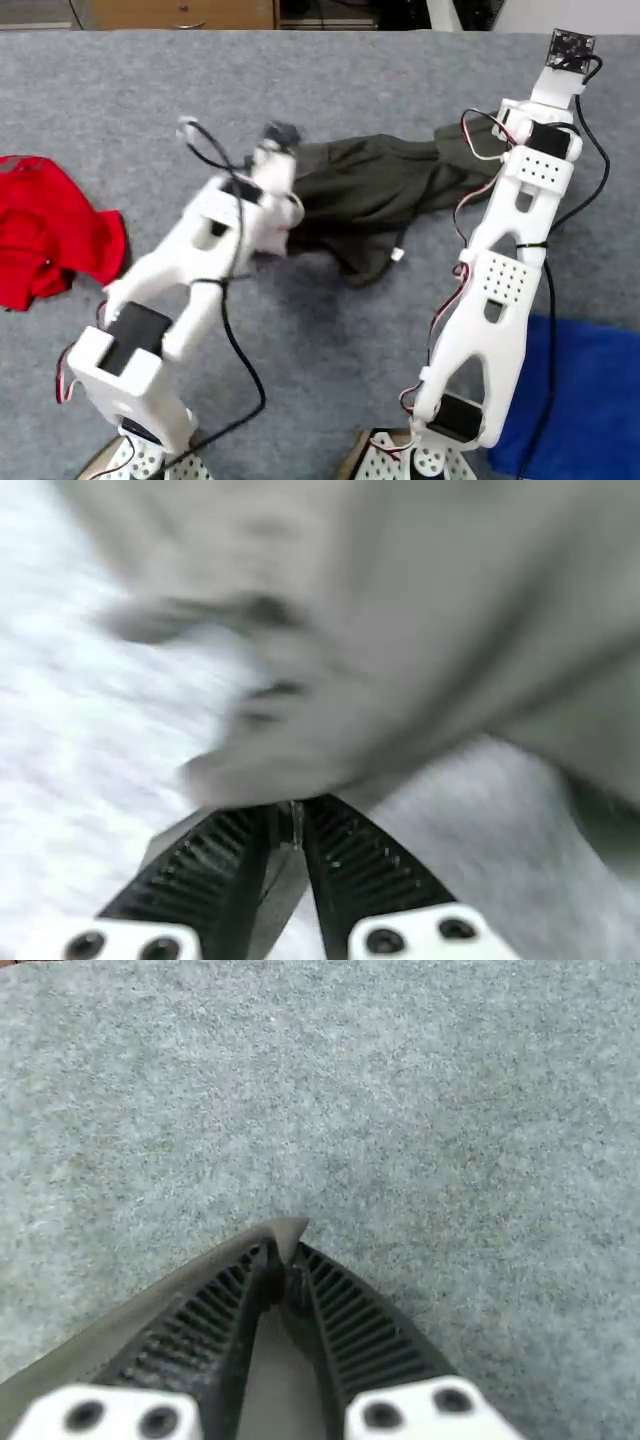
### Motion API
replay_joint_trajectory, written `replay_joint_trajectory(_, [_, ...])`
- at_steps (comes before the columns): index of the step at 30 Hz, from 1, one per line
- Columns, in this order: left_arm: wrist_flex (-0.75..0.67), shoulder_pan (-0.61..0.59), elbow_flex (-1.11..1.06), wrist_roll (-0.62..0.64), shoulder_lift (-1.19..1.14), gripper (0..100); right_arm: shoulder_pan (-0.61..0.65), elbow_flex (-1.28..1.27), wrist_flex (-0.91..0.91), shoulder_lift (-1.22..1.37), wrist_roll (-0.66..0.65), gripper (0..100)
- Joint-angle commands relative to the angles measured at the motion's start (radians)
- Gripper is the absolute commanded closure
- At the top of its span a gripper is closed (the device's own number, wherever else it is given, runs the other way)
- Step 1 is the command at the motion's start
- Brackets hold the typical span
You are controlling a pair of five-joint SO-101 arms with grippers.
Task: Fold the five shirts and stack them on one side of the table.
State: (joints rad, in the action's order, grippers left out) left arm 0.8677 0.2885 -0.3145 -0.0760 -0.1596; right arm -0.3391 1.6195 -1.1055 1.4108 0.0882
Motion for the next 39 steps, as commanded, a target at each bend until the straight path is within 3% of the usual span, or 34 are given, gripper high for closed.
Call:
replay_joint_trajectory(1, [0.003,-0.11,0.137,-0.008,0.008,98,-0.024,0.038,0.02,-0.01,0.008,99.4])
replay_joint_trajectory(6, [0.002,-0.172,0.241,0.057,0.007,98,-0.022,0.036,0.02,-0.01,0.008,99.4])
replay_joint_trajectory(11, [0.038,-0.15,0.262,0.129,0.016,98,-0.021,0.036,0.02,-0.01,0.008,99.4])
replay_joint_trajectory(15, [0.16,-0.038,0.298,0.098,0.018,98,-0.018,0.036,0.014,-0.01,0.008,99.4])
replay_joint_trajectory(20, [0.267,0.169,0.276,-0.072,0.018,98,-0.036,0.038,0.018,-0.01,0.008,99.4])
replay_joint_trajectory(24, [0.336,0.269,0.27,-0.069,0.018,98,-0.048,0.038,0.018,-0.015,0.014,99.4])
replay_joint_trajectory(33, [0.287,0.371,0.278,-0.064,0.018,88,-0.053,0.039,0.02,-0.015,0.014,99.4])
replay_joint_trajectory(39, [0.287,0.45,0.267,-0.064,0.008,88,-0.056,0.042,0.02,-0.015,0.012,99.4])
